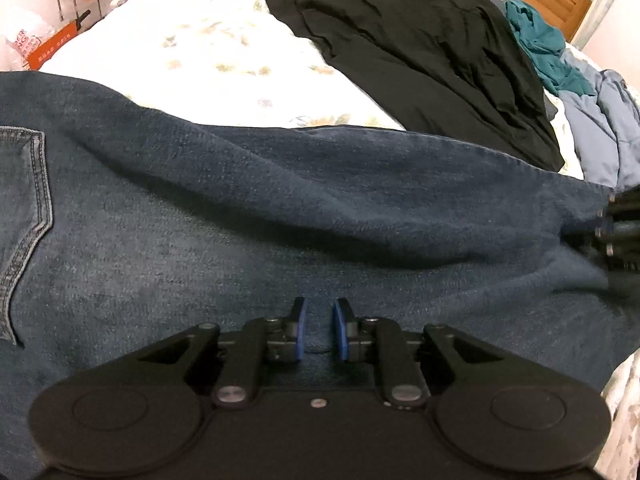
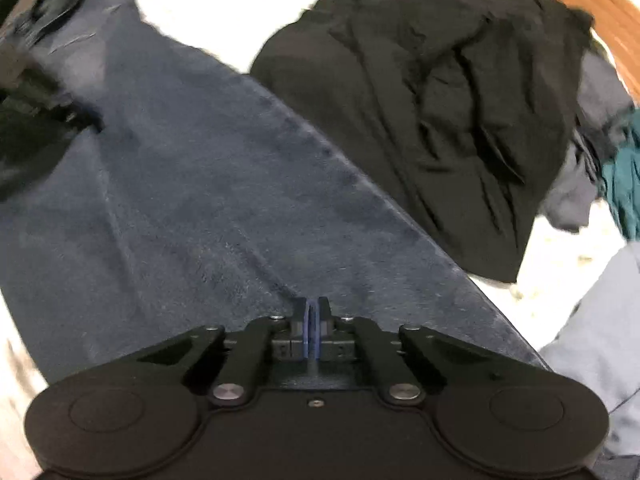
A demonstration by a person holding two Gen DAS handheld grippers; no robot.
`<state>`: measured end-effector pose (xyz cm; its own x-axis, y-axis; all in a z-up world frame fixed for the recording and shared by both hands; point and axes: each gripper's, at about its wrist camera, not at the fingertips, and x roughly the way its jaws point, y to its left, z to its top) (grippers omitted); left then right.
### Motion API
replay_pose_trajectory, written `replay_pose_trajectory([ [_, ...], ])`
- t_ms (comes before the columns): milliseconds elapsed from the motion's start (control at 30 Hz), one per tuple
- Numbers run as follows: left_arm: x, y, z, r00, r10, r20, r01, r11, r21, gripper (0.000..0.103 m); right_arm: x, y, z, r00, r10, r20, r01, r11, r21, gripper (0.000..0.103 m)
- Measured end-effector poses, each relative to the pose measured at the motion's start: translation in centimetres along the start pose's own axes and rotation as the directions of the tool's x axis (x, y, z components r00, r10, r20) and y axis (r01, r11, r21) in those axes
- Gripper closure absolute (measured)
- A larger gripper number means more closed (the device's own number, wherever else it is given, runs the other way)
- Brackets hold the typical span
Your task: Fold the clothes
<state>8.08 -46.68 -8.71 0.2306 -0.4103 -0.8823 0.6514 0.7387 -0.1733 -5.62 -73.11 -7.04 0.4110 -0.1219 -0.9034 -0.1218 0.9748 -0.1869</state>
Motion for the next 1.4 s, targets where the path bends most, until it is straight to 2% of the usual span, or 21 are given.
replay_pose_trajectory([
  [67,0.0,-0.1,-0.1,1.0,0.011,0.002,-0.011,1.0,0.001,0.087,-0.3,-1.2,0.4,0.995,-0.096,0.003,0.096,0.995,0.039,0.103],
  [167,0.0,-0.1,0.0,1.0,0.018,-0.002,-0.018,1.0,-0.006,0.087,-2.3,-3.2,0.0,0.994,-0.108,0.031,0.102,0.983,0.154,0.103],
  [233,-0.2,-0.2,0.1,1.0,0.023,0.001,-0.023,1.0,-0.011,0.087,-6.3,-4.3,-2.2,0.975,-0.21,0.067,0.192,0.959,0.206,0.086],
  [300,-0.8,-0.8,0.1,0.999,0.044,0.014,-0.044,0.999,0.003,0.087,-10.1,-5.8,-4.7,0.952,-0.291,0.096,0.255,0.926,0.278,0.034],
  [367,-1.6,-1.6,0.0,0.998,0.061,0.033,-0.062,0.998,0.023,0.087,-12.6,-7.6,-7.2,0.946,-0.313,0.084,0.264,0.894,0.363,0.025],
  [433,-2.7,-2.4,-0.2,0.996,0.064,0.056,-0.067,0.997,0.037,0.082,-15.1,-9.3,-11.0,0.951,-0.307,0.041,0.254,0.849,0.464,0.025],
  [533,-4.2,-3.9,-0.7,0.997,-0.002,0.072,-0.001,0.999,0.041,0.076,-17.0,-9.2,-17.1,0.953,-0.301,-0.026,0.266,0.793,0.548,0.025],
  [600,-4.6,-5.1,-1.3,0.997,-0.033,0.074,0.029,0.998,0.058,0.074,-17.3,-8.3,-20.6,0.963,-0.27,-0.008,0.22,0.764,0.606,0.025],
  [700,-4.5,-7.1,-2.2,0.994,-0.088,0.067,0.082,0.993,0.086,0.074,-16.6,-6.4,-23.3,0.969,-0.241,0.058,0.142,0.731,0.667,0.026],
  [833,-3.9,-9.8,-3.5,0.987,-0.155,0.05,0.148,0.981,0.124,0.073,-14.3,-5.7,-24.4,0.955,-0.285,0.084,0.149,0.703,0.695,0.026],
  [867,-3.4,-10.8,-3.9,0.981,-0.19,0.042,0.182,0.973,0.139,0.073,-13.9,-6.2,-24.3,0.957,-0.276,0.09,0.139,0.707,0.693,0.034],
  [900,-3.1,-11.5,-4.1,0.981,-0.19,0.037,0.182,0.971,0.157,0.073,-13.1,-6.5,-24.0,0.963,-0.251,0.102,0.114,0.718,0.687,0.055],
  [933,-2.8,-12.1,-4.3,0.981,-0.191,0.031,0.182,0.968,0.175,0.072,-12.3,-6.5,-23.4,0.968,-0.227,0.104,0.098,0.729,0.677,0.068],
  [967,-2.4,-12.7,-4.5,0.982,-0.189,0.025,0.181,0.965,0.191,0.072,-12.0,-6.3,-23.1,0.971,-0.212,0.112,0.083,0.737,0.671,0.096],
  [1033,-1.7,-13.1,-5.0,0.984,-0.179,0.01,0.173,0.964,0.204,0.076,-11.5,-6.2,-22.6,0.976,-0.196,0.095,0.086,0.747,0.66,0.098],
  [1067,-1.2,-12.8,-5.0,0.98,-0.198,-0.022,0.198,0.961,0.191,0.081,-11.4,-6.7,-22.3,0.977,-0.198,0.084,0.095,0.746,0.659,0.1],
  [1133,-0.7,-12.2,-5.2,0.974,-0.216,-0.063,0.224,0.96,0.17,0.095,-11.6,-7.2,-22.5,0.976,-0.215,0.036,0.137,0.734,0.665,0.102],
  [1167,-0.5,-11.4,-5.2,0.971,-0.225,-0.081,0.234,0.963,0.136,0.097,-11.8,-7.4,-22.8,0.976,-0.216,0.03,0.14,0.725,0.675,0.102],
  [1200,-0.4,-10.8,-5.2,0.968,-0.233,-0.093,0.243,0.963,0.113,0.1,-12.3,-7.8,-24.0,0.978,-0.209,0.027,0.128,0.692,0.711,0.102],
  [1267,0.0,-9.9,-5.4,0.961,-0.255,-0.11,0.264,0.962,0.071,0.101,-12.8,-8.2,-25.6,0.982,-0.187,0.022,0.106,0.644,0.758,0.102],
  [1400,0.6,-9.1,-5.5,0.953,-0.274,-0.125,0.282,0.959,0.043,0.101,-12.3,-7.4,-26.1,0.979,-0.204,-0.017,0.147,0.647,0.748,0.102],
])
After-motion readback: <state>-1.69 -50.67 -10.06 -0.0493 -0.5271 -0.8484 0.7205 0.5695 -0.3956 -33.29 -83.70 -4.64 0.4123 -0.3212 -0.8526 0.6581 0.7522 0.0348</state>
